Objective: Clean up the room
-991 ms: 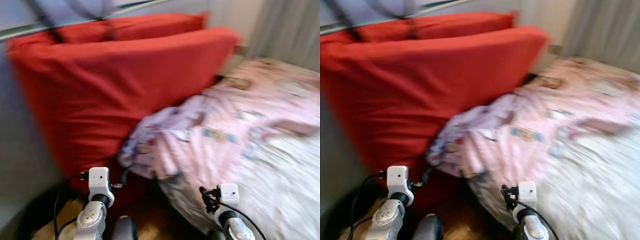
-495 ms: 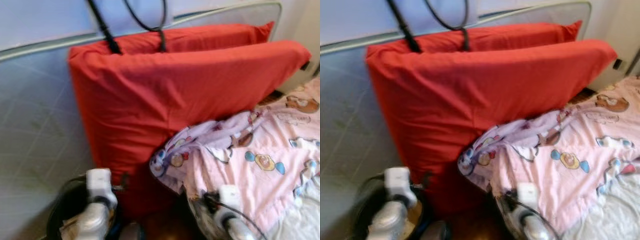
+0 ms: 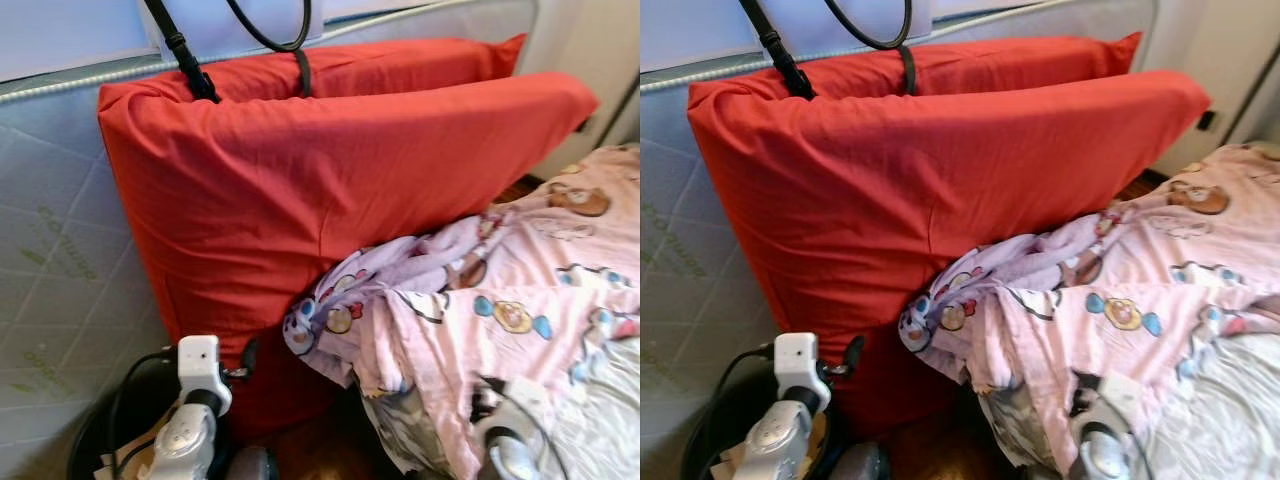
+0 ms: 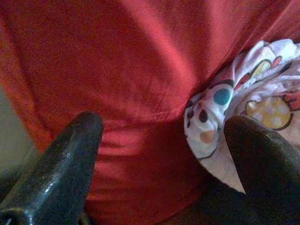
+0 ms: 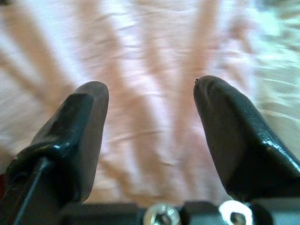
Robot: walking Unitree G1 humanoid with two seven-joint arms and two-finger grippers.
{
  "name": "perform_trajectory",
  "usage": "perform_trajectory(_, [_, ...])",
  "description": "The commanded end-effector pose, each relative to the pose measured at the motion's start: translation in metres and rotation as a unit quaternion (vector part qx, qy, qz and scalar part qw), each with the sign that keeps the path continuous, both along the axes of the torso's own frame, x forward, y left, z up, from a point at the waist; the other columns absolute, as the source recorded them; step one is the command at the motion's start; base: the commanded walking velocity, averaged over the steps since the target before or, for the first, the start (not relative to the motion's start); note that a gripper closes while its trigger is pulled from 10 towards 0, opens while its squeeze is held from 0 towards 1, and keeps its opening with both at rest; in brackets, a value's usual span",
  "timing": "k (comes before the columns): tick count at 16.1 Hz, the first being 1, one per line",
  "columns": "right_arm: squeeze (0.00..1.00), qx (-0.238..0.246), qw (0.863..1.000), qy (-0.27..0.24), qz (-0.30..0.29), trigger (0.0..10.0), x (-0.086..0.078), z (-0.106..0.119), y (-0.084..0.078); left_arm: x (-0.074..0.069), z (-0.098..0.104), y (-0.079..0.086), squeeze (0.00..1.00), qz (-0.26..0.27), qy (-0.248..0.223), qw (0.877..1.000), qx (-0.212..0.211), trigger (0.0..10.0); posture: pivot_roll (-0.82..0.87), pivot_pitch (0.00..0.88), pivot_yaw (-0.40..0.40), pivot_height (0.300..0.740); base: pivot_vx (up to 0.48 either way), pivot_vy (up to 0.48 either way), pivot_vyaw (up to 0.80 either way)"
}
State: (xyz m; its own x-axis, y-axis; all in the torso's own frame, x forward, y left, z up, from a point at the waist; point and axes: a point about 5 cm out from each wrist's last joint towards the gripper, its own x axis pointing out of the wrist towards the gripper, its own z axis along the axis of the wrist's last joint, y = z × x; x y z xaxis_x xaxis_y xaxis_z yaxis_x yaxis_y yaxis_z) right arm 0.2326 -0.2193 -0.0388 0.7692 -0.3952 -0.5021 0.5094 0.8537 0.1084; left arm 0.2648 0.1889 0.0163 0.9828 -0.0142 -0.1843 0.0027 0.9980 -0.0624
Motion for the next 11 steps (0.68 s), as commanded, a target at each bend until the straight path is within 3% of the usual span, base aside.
perform_trajectory(1, [1.0, 0.005, 1.0, -0.005, -0.026, 10.0, -0.001, 0.0, 0.0, -0.001, 0.0, 0.002, 0.0, -0.005, 0.006, 1.0, 0.006, 10.0, 0.02, 0.0, -0.002, 0.606, 0.0, 0.0, 0.0])
perform_trajectory(4, [1.0, 0.026, 0.999, 0.004, -0.045, 10.0, -0.006, -0.004, 0.003, -0.004, -0.001, 0.003, 0.0, -0.007, 0.008, 1.0, 0.008, 10.0, 0.03, 0.0, 0.002, 0.606, 0.0, 0.0, 0.0])
perform_trajectory(7, [1.0, 0.046, 0.996, 0.044, -0.055, 10.0, -0.015, -0.014, 0.01, -0.007, -0.002, 0.005, 0.0, -0.01, 0.012, 1.0, 0.011, 10.0, 0.03, 0.0, 0.009, 0.606, 0.0, 0.0, 0.0])
perform_trajectory(8, [0.86, 0.062, 0.996, 0.052, -0.048, 10.0, -0.016, -0.017, 0.013, -0.008, -0.002, 0.005, 0.0, -0.011, 0.013, 1.0, 0.012, 10.0, 0.03, 0.0, 0.011, 0.606, 0.0, 0.0, 0.0])
perform_trajectory(10, [0.0, 0.071, 0.995, 0.059, -0.039, 10.0, -0.016, -0.018, 0.016, -0.008, -0.001, 0.006, 0.0, -0.012, 0.013, 1.0, 0.013, 10.0, 0.03, 0.0, 0.018, 0.606, 0.0, 0.0, 0.0])
perform_trajectory(11, [0.0, 0.068, 0.995, 0.072, -0.024, 10.0, -0.014, -0.019, 0.019, -0.005, 0.0, 0.005, 0.0, -0.016, 0.013, 1.0, 0.014, 10.0, 0.03, 0.0, 0.016, 0.606, 0.0, 0.0, 0.0])
